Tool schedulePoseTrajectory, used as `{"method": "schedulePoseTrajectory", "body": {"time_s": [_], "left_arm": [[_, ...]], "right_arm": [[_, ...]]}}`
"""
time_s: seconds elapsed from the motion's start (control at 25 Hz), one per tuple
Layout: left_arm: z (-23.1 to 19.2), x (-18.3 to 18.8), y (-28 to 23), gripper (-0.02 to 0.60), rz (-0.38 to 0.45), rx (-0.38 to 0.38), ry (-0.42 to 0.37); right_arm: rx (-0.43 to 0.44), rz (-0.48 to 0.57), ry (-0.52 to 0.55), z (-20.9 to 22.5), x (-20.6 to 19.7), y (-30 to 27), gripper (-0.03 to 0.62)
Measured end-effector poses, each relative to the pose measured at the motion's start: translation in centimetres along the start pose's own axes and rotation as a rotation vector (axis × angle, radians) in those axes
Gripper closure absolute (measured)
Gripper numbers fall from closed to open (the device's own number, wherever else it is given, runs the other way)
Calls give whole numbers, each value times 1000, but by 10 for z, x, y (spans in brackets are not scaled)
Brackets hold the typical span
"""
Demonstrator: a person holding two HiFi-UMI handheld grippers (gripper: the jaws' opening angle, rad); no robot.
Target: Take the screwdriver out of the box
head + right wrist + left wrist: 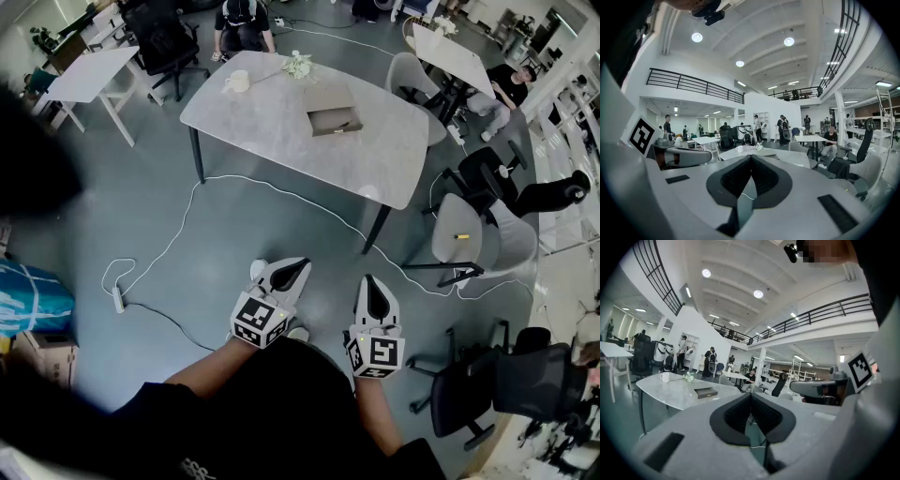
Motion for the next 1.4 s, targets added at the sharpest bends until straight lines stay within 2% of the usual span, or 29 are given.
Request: {"method": "schedulePoseTrajectory", "body": {"time_s": [0.24, 0.4, 0.56, 0.68, 0.8, 1.04, 1.24, 1.4], "left_arm": [[-20, 9, -6, 565, 25, 19, 9], [-53, 21, -16, 565, 29, 19, 16], [-90, 27, -30, 565, -3, -42, 35], [-118, 42, -37, 565, -6, -73, 19], [-142, 58, -48, 565, 1, -84, -8], [-182, 78, -68, 565, 31, -122, 6], [-211, 75, -80, 565, 28, -144, 17], [-225, 67, -99, 565, 8, -136, 23]], "right_arm": [[1, -5, 11, 5, 5, -26, 589], [-8, -27, 12, 3, 15, -66, 590], [-24, -60, -3, -4, 25, -104, 590], [-26, -53, 22, -14, 41, -131, 589], [-71, -50, 27, -16, 51, -156, 589], [-114, -77, -1, -24, 48, -190, 589], [-133, -99, -11, -34, 40, -206, 589], [-149, -110, -6, -20, 32, -214, 589]]}}
Point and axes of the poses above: the fingertips, and each gripper's own axes: y backward along the fingers, z to its right, x out of its top, the point moved 8 cm from there along y, backward along the fingers, and after that the axes turned 3 degrees about y, right-handed, at the moved point
